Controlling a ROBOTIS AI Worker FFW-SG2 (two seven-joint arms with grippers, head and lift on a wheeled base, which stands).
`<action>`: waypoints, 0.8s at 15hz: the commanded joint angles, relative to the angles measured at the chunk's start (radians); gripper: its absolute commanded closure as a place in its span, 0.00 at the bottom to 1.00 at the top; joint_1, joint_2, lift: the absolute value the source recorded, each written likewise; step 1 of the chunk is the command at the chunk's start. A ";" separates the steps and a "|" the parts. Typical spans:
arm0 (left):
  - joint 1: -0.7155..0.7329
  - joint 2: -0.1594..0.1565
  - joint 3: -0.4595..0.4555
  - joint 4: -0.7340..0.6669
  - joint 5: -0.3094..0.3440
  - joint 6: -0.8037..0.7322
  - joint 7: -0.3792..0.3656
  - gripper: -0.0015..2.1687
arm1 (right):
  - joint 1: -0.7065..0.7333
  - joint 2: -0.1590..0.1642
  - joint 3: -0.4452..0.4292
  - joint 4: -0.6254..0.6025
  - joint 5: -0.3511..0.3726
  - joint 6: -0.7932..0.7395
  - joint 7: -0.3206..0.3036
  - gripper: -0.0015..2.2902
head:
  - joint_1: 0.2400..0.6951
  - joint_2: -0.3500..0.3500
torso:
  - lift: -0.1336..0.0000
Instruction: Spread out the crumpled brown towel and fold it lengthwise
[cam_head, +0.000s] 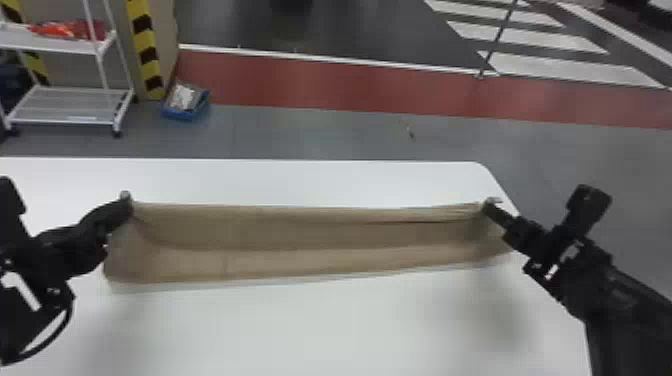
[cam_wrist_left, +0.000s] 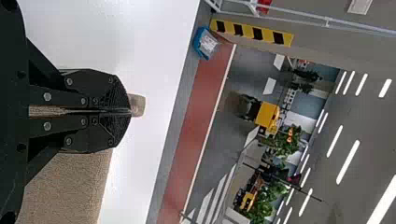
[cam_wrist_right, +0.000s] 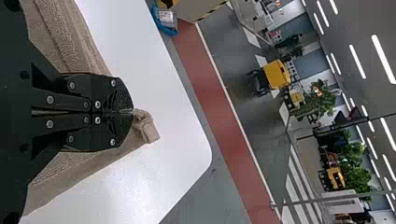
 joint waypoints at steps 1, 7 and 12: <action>-0.007 0.003 -0.004 0.020 -0.002 -0.031 0.000 0.50 | -0.008 0.000 0.011 0.017 0.002 -0.019 -0.001 0.57 | 1.00 0.20 | 0.07; -0.007 0.001 -0.012 0.034 -0.018 -0.050 0.001 0.49 | -0.009 0.002 0.034 0.026 0.008 -0.052 -0.027 0.36 | 1.00 0.22 | 0.07; -0.025 0.007 -0.024 0.071 -0.038 -0.108 -0.004 0.03 | -0.003 0.000 0.051 0.055 0.007 -0.108 -0.039 0.05 | 1.00 0.22 | 0.07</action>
